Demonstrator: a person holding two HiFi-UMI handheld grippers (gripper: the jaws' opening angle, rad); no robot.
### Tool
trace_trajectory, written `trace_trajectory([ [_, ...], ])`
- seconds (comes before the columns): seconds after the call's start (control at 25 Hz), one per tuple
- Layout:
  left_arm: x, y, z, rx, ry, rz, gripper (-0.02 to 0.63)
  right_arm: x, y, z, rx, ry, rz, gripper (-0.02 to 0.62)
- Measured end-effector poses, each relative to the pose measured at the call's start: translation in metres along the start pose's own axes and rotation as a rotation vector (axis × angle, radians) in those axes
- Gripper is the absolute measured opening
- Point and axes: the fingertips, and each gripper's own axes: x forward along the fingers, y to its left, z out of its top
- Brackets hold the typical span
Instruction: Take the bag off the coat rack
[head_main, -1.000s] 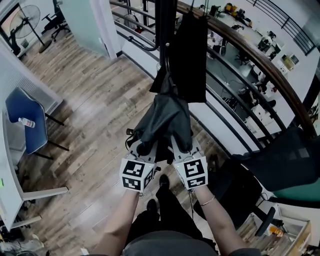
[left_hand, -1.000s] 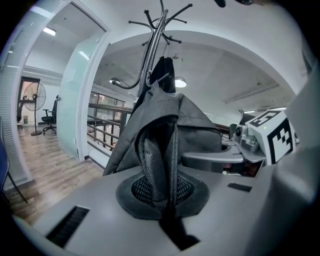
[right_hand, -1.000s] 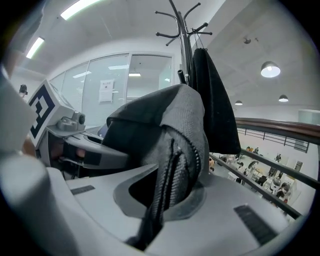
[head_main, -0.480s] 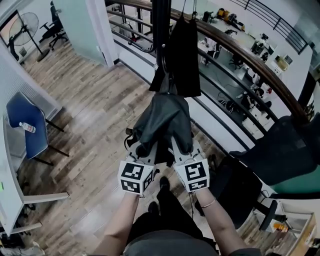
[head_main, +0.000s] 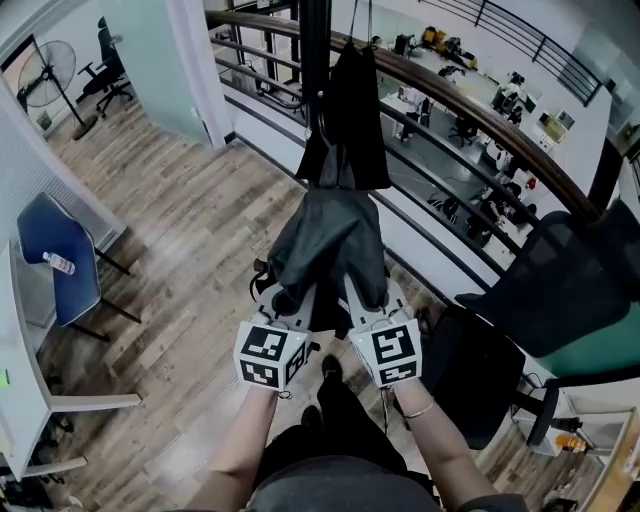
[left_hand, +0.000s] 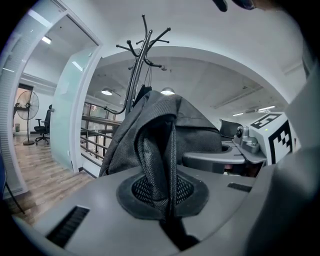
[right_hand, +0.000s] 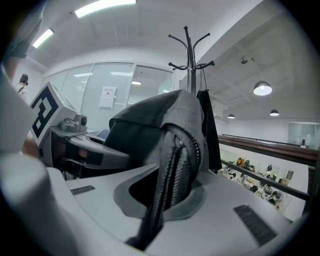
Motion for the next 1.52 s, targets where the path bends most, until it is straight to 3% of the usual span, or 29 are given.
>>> trace_trajectory([
  [0.88,-0.089,-0.105,0.010,0.067,-0.022,-0.172,0.028,-0.146,0.039,0.013,0.057,-0.022,-0.170,0.011],
  [1.52,-0.071,-0.232,0.031,0.147,-0.039,-0.423,0.028,-0.267,-0.019,0.009,0.106,-0.032,-0.409,0.011],
])
